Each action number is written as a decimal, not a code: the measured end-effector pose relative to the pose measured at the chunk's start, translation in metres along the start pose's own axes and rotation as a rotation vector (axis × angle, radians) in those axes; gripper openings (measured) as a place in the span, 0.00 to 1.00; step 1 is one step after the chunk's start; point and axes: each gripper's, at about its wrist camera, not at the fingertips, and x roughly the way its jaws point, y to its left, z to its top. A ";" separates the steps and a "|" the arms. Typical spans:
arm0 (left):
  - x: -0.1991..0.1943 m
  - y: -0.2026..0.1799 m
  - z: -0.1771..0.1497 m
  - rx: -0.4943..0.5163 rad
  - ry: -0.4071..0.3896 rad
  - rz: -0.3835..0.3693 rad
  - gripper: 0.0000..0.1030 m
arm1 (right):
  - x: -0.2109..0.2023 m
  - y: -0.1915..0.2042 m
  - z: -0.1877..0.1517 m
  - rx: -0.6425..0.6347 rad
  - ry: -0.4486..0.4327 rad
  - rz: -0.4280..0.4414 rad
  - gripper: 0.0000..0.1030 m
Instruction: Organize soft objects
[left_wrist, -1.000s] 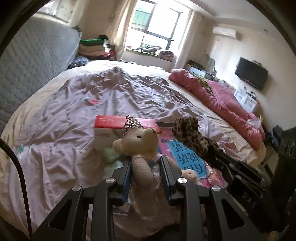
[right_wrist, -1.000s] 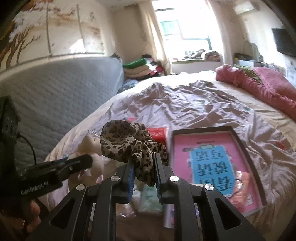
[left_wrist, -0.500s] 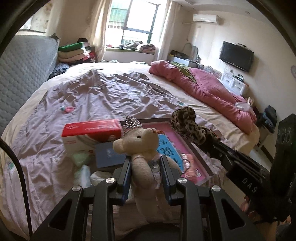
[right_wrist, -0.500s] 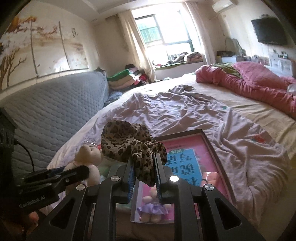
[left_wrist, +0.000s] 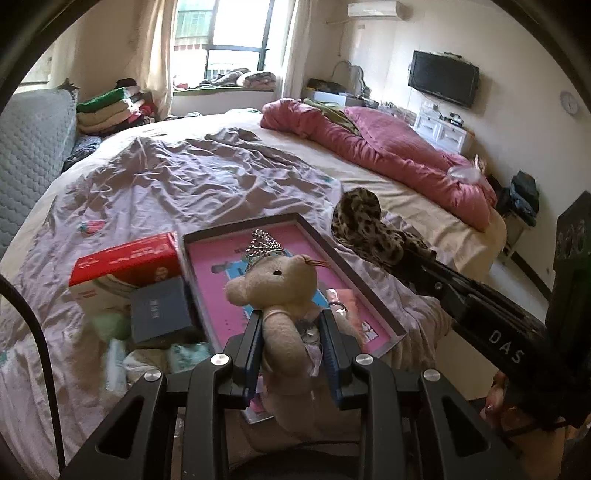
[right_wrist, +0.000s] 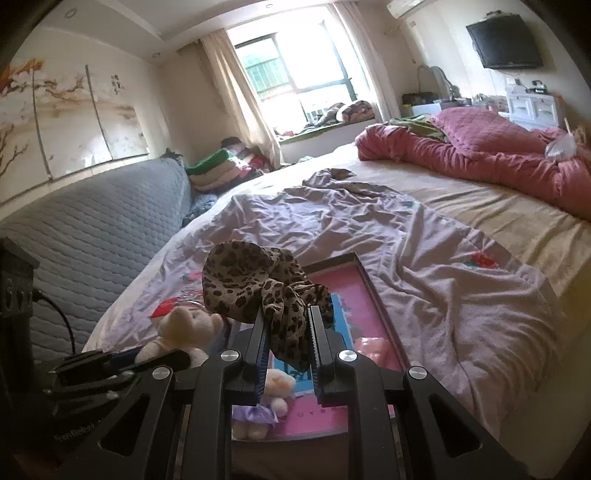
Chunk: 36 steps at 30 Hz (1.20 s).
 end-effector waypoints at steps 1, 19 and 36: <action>0.004 -0.002 0.000 0.002 0.006 -0.004 0.29 | 0.001 -0.002 -0.001 0.007 0.004 0.009 0.19; 0.069 -0.028 -0.009 0.061 0.117 -0.025 0.29 | 0.015 -0.036 -0.017 0.023 0.015 -0.084 0.19; 0.118 -0.026 -0.018 0.042 0.184 -0.038 0.29 | 0.034 -0.058 -0.032 0.042 0.073 -0.140 0.20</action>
